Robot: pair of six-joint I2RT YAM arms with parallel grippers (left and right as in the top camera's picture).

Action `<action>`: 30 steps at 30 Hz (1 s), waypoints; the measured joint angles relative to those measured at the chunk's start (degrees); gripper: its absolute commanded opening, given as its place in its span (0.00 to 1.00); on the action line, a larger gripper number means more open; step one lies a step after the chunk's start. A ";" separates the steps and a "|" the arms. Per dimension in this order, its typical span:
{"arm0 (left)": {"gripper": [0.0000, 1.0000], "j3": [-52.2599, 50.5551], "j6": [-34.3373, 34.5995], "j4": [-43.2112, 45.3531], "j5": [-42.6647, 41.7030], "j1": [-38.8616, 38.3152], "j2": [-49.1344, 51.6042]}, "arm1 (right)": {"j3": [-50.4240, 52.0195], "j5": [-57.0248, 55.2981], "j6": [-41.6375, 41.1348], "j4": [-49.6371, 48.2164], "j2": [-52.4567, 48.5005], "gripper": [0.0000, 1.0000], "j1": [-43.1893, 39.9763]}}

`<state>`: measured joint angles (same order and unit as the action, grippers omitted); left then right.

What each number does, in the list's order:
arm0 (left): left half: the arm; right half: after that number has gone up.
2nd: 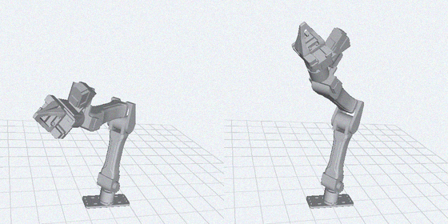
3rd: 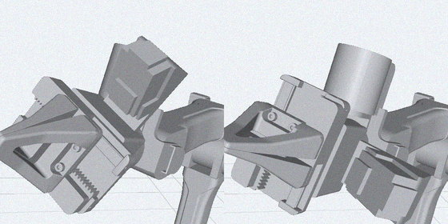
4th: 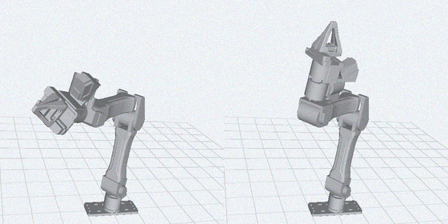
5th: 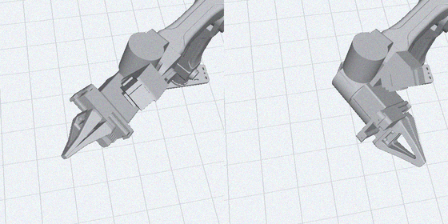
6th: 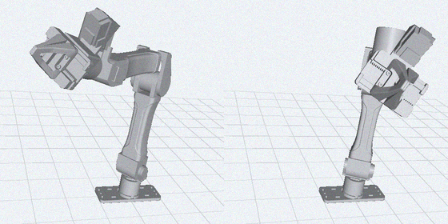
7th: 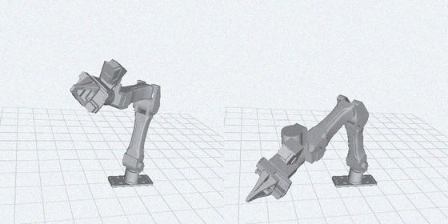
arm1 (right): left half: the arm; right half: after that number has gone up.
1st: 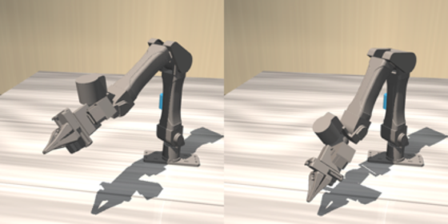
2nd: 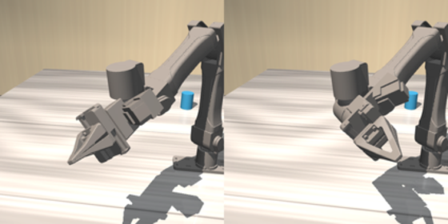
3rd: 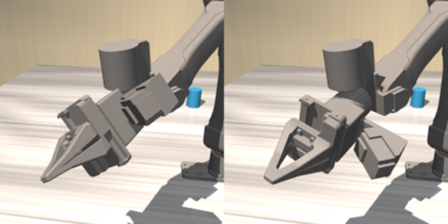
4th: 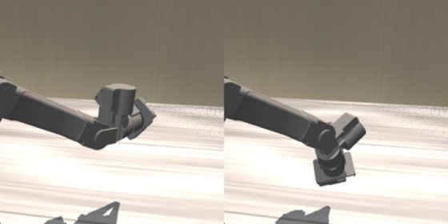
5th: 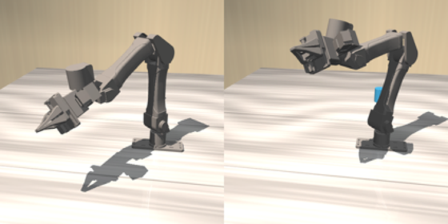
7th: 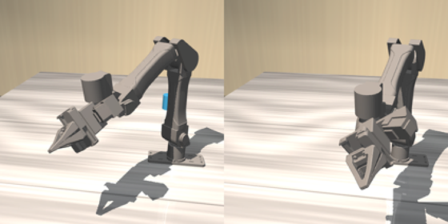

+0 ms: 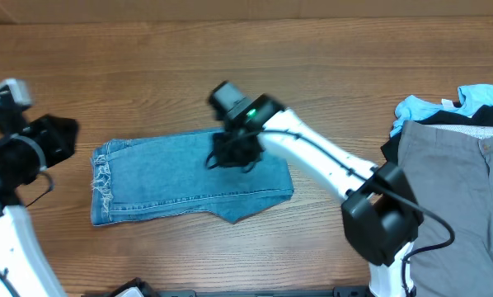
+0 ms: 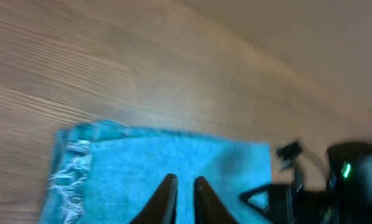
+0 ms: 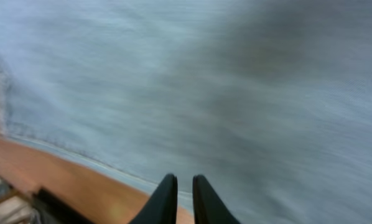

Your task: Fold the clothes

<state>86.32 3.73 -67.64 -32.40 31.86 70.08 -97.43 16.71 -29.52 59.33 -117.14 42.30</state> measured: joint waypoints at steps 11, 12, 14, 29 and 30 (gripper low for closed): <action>0.04 -16.63 -2.36 6.08 4.85 -15.32 14.08 | 4.87 -0.63 2.56 7.89 0.68 0.23 -16.70; 0.04 -18.45 -2.25 7.23 5.09 -15.80 15.32 | 6.82 -0.48 2.99 7.19 0.81 0.22 -17.20; 0.04 -21.70 -2.14 9.42 6.16 -16.48 17.35 | 11.41 0.22 4.31 4.46 0.94 0.23 -17.46; 0.04 -29.05 9.33 16.06 31.23 -16.76 24.06 | 26.69 5.16 5.20 -1.53 4.15 0.13 -21.62; 0.05 -28.98 9.35 15.72 30.56 -16.76 24.06 | 26.69 5.70 6.32 -0.66 4.28 0.15 -22.38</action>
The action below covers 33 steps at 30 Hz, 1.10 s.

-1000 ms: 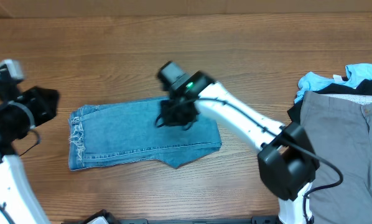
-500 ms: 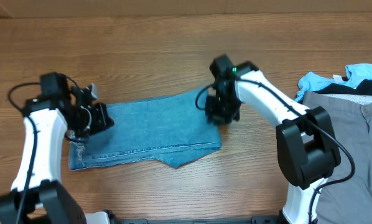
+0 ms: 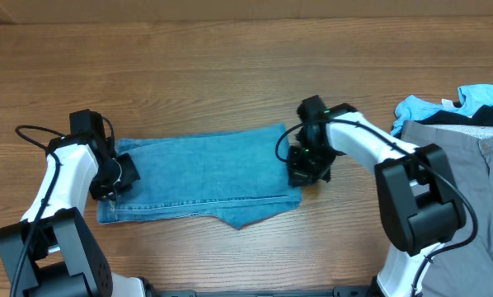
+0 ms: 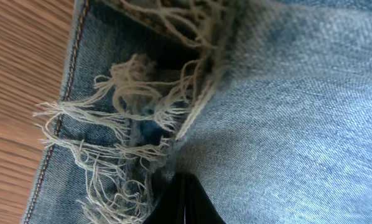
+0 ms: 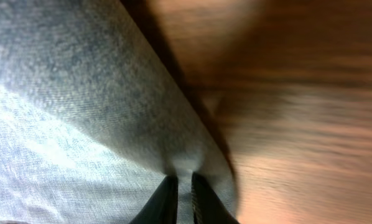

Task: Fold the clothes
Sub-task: 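Press and smooth the folded jeans with both grippers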

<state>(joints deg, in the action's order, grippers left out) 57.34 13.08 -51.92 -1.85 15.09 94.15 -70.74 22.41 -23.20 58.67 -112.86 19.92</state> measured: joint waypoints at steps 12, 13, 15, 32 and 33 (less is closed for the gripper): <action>0.05 5.55 -2.78 -3.63 -23.37 -3.58 -5.81 | -2.08 16.79 7.15 -4.66 13.20 0.21 1.51; 0.04 5.53 -2.78 -3.58 -23.45 -4.68 -5.99 | -1.97 17.44 5.99 -6.86 13.00 0.21 2.75; 0.04 4.83 -2.75 -2.47 -23.02 -7.19 -5.99 | -1.44 18.12 3.37 -11.74 12.28 0.21 5.68; 0.04 -16.33 7.67 17.14 -16.02 -17.81 -6.10 | 1.79 14.47 -17.66 -20.57 -3.48 0.04 17.22; 0.04 -16.33 8.17 16.76 -15.47 -17.40 -6.19 | 1.66 14.99 -17.64 -19.61 -3.76 0.04 16.55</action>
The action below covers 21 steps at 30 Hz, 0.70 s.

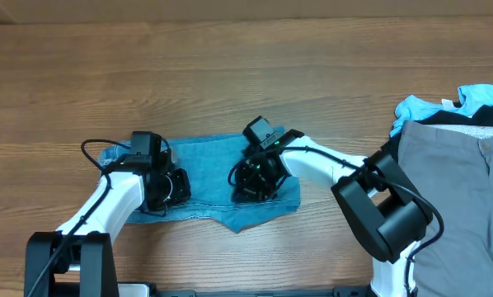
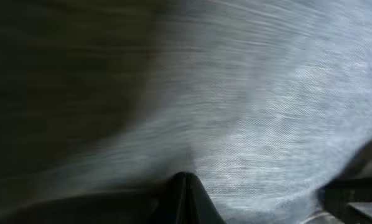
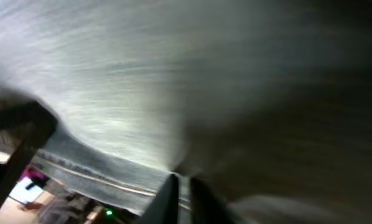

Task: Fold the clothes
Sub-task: 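Press and smooth the folded jeans with both grippers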

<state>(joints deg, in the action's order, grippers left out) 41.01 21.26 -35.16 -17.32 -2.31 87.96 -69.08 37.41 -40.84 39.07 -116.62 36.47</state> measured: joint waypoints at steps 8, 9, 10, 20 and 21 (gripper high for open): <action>0.04 0.00 1.05 -2.56 2.05 10.14 -0.55 | -0.55 0.09 4.46 12.00 -0.11 0.05 -12.94; 0.04 0.00 0.87 -2.73 2.19 11.34 -0.55 | -0.50 -0.37 4.98 13.14 -0.26 0.06 -14.91; 0.04 0.00 0.83 -2.84 2.16 12.26 -0.55 | -0.50 -0.42 5.68 14.19 -0.37 0.06 -16.61; 0.09 11.37 -6.05 -11.47 -2.86 17.29 -0.24 | -0.50 -0.22 16.00 17.29 1.33 0.12 -22.95; 0.09 13.25 -7.13 -11.67 -4.66 17.00 -0.24 | -0.52 0.13 17.00 16.61 2.36 0.12 -22.99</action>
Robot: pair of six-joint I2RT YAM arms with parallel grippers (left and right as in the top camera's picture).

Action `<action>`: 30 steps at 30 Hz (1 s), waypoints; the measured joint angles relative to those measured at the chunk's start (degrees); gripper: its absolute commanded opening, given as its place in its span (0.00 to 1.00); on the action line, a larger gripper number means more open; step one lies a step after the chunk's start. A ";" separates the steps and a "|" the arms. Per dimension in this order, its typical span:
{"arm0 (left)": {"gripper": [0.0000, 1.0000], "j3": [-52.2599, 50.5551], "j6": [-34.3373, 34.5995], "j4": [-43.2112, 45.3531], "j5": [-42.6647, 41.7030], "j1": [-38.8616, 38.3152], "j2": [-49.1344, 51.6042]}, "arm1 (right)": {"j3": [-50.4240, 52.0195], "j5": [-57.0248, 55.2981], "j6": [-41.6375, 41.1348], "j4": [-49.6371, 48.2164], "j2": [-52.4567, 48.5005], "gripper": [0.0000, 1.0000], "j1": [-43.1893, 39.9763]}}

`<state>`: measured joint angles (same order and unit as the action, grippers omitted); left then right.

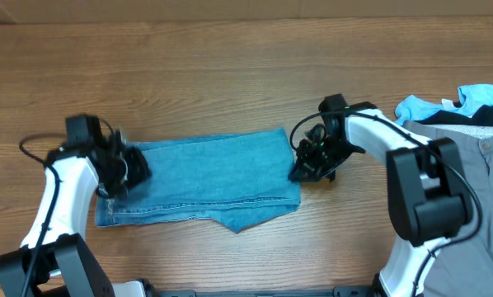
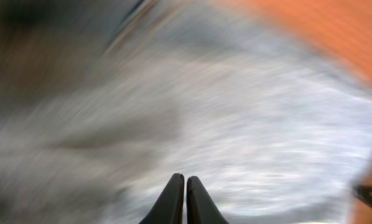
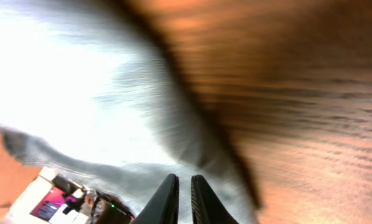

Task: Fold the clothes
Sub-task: 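Press and smooth the folded jeans with both grippers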

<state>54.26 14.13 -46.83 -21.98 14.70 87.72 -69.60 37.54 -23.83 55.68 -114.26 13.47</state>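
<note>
A pair of blue jeans [image 1: 205, 177] lies flat as a long folded strip on the wooden table [image 1: 246, 66], its frayed end to the left. My left gripper [image 1: 121, 173] rests on that left end, shut, with blurred denim [image 2: 248, 137] filling its wrist view around the closed tips [image 2: 185, 177]. My right gripper [image 1: 304, 169] sits at the strip's right edge, shut with nothing between its fingers; its wrist view shows the tips [image 3: 184, 177] over the denim edge [image 3: 80, 93] beside bare wood [image 3: 310, 124].
A pile of other clothes lies at the right edge of the table: grey trousers [image 1: 457, 190], a light blue garment [image 1: 477, 97] and something black between them. Bare wood surrounds the jeans.
Both grippers were pressed on the middle of the jeans, close together. Now they are apart, the left at the frayed left end and the right at the right edge. The jeans lie about where they were.
First the left arm was off to the left and the right gripper pressed on the jeans' middle. Then each gripper stood at its own end of the strip. Then both met in the middle, and now they are at the ends again, shut throughout.
</note>
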 measured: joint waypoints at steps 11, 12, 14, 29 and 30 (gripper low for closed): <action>0.09 4.96 -9.99 6.82 -6.88 -12.87 0.59 | -2.38 3.17 -1.73 -20.83 10.71 0.20 11.50; 0.08 4.92 -10.12 7.30 -5.68 -14.25 1.05 | -2.38 2.49 -2.86 -22.34 10.58 0.20 12.94; 0.06 4.90 -10.05 7.69 -3.34 -16.15 2.23 | -2.40 0.17 -5.35 -24.68 10.32 0.20 15.93; 0.10 4.48 -8.11 10.25 15.21 -14.67 11.89 | -2.78 -12.92 -15.02 -18.91 -1.20 0.15 15.06; 0.10 4.48 -8.11 10.25 15.58 -14.29 11.89 | -3.06 -13.07 -15.19 -17.86 -1.20 0.15 14.43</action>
<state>58.74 6.02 -36.58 -6.39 0.40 99.61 -72.66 24.47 -39.03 37.82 -115.46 27.90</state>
